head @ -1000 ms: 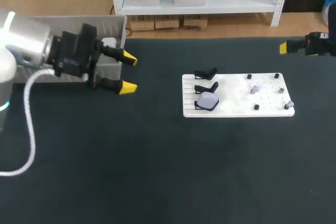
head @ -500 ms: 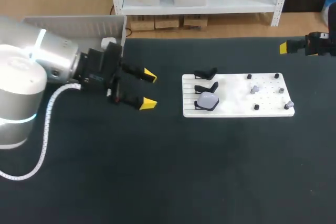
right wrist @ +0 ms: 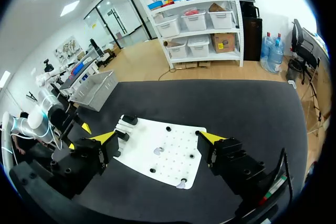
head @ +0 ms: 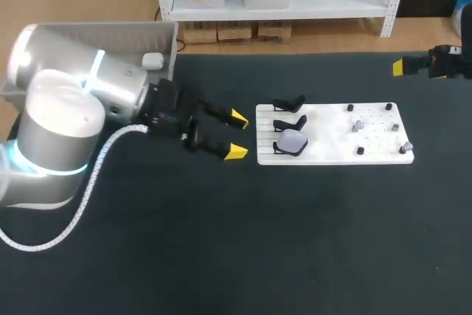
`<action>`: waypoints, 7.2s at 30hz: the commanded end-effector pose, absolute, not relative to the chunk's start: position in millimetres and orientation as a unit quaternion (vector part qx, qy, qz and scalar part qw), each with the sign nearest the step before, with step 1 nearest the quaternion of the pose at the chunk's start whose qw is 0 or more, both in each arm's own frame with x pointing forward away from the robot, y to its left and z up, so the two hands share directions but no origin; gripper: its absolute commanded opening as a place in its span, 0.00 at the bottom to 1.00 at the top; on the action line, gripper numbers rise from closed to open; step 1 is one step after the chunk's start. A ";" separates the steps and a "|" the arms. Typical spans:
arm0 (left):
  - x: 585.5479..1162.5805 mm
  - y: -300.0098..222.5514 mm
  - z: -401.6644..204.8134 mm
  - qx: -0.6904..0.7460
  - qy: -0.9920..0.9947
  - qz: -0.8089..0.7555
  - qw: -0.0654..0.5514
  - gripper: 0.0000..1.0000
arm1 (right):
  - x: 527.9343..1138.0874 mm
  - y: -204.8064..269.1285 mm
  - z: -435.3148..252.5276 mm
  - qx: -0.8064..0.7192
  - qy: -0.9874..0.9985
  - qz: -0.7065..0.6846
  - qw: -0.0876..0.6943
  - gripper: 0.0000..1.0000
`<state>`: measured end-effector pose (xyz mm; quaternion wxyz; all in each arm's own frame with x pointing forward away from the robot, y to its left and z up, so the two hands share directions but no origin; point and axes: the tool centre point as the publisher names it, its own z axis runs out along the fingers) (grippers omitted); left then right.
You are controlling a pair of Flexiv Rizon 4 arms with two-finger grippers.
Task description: Pick up each earbud case from the left stands, insert the matching earbuds, close the lid, and place the case in the box.
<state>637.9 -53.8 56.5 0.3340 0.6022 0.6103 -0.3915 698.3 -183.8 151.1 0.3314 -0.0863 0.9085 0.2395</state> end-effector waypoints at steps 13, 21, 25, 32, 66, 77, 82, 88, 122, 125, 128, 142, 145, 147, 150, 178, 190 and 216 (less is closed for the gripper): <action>651.8 -91.2 31.7 0.603 0.604 -0.401 0.332 0.58 | 698.9 -184.6 150.5 -0.088 0.908 0.242 0.331 1.00; 654.6 -104.7 21.2 0.603 0.602 -0.406 0.330 0.75 | 698.9 -184.6 150.5 -0.088 0.908 0.242 0.331 1.00; 659.9 -108.0 19.1 0.600 0.603 -0.407 0.332 0.73 | 698.9 -184.6 150.5 -0.088 0.908 0.242 0.331 1.00; 665.1 -113.9 20.6 0.603 0.596 -0.412 0.335 0.71 | 698.9 -184.6 150.5 -0.088 0.908 0.242 0.331 1.00; 667.9 -130.2 14.8 0.610 0.590 -0.427 0.312 0.50 | 698.9 -184.6 150.5 -0.088 0.908 0.242 0.331 1.00; 666.6 -133.8 14.6 0.610 0.587 -0.431 0.313 0.45 | 698.9 -184.6 150.5 -0.088 0.908 0.242 0.331 1.00; 666.3 -134.3 14.1 0.610 0.586 -0.433 0.313 0.44 | 698.9 -184.6 150.5 -0.088 0.908 0.242 0.331 1.00; 664.8 -134.9 12.5 0.610 0.585 -0.434 0.312 0.38 | 698.9 -184.6 150.5 -0.088 0.908 0.242 0.331 1.00; 632.0 -123.3 130.3 0.545 0.488 -0.502 0.461 0.00 | 698.9 -184.6 150.5 -0.088 0.908 0.242 0.331 1.00; 629.8 -124.8 132.8 0.549 0.485 -0.501 0.461 0.00 | 698.9 -184.6 150.5 -0.088 0.908 0.242 0.331 1.00; 628.5 -124.8 135.0 0.550 0.483 -0.501 0.462 0.00 | 698.9 -184.6 150.5 -0.088 0.908 0.242 0.331 1.00; 628.5 -124.8 135.4 0.550 0.482 -0.501 0.462 0.00 | 676.0 -160.1 165.5 -0.122 0.901 0.231 0.347 1.00; 628.5 -124.8 135.4 0.550 0.482 -0.501 0.462 0.00 | 659.1 -143.7 172.0 -0.136 0.896 0.231 0.355 1.00; 628.5 -124.8 135.4 0.550 0.482 -0.501 0.462 0.00 | 647.4 -130.9 177.0 -0.146 0.890 0.236 0.361 1.00; 628.5 -124.8 135.4 0.550 0.482 -0.501 0.462 0.00 | 632.2 -110.5 183.0 -0.159 0.886 0.235 0.366 1.00; 628.5 -124.8 135.4 0.550 0.482 -0.501 0.462 0.00 | 585.0 9.1 162.9 -0.182 0.895 0.251 0.322 1.00; 628.5 -124.8 135.4 0.550 0.482 -0.501 0.462 0.00 | 604.8 4.6 150.8 -0.175 0.899 0.258 0.308 1.00; 628.5 -124.8 135.4 0.550 0.482 -0.501 0.462 0.00 | 622.3 -0.6 138.2 -0.162 0.904 0.265 0.294 1.00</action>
